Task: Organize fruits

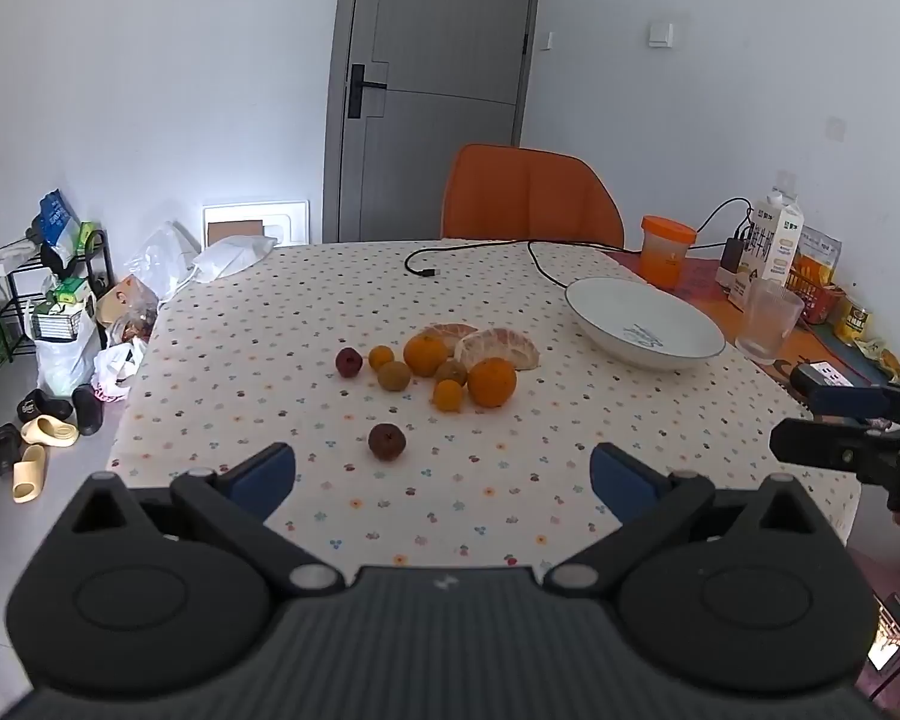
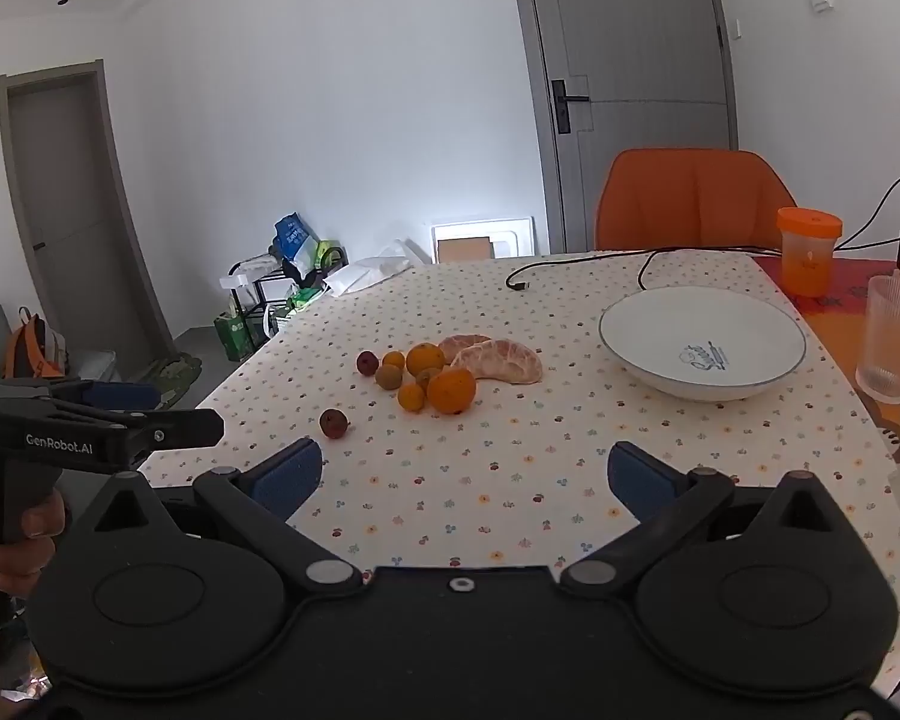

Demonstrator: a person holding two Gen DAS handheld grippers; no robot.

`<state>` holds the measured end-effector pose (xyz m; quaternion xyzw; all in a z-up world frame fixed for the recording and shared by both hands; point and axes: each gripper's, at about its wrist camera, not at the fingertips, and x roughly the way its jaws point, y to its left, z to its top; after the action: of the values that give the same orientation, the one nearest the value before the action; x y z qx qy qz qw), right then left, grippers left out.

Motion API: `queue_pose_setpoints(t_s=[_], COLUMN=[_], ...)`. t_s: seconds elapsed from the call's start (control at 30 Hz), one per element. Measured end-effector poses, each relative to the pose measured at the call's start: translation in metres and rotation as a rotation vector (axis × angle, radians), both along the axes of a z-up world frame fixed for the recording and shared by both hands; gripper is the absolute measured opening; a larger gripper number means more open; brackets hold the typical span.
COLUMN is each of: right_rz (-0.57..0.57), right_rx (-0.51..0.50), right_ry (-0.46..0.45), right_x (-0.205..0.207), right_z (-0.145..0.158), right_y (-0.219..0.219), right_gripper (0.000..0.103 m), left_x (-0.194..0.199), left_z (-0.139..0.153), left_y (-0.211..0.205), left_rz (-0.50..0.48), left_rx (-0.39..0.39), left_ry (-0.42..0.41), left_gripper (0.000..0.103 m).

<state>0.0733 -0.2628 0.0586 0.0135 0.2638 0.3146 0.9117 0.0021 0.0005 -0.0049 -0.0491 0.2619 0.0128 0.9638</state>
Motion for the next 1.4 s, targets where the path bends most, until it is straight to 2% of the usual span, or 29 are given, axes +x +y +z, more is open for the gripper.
queue_pose_setpoints(t_s=[1.4], right_rz=[-0.004], right_rx=[-0.009], right_ry=[-0.013], right_x=[-0.0006], right_z=[-0.0017], right_y=[-0.0007], right_gripper=[0.103], left_x=[-0.0030], left_z=[0.0044], left_y=[-0.0025], left_rz=[-0.003], left_rx=[0.003], left_ry=[-0.010], left_gripper=[0.103])
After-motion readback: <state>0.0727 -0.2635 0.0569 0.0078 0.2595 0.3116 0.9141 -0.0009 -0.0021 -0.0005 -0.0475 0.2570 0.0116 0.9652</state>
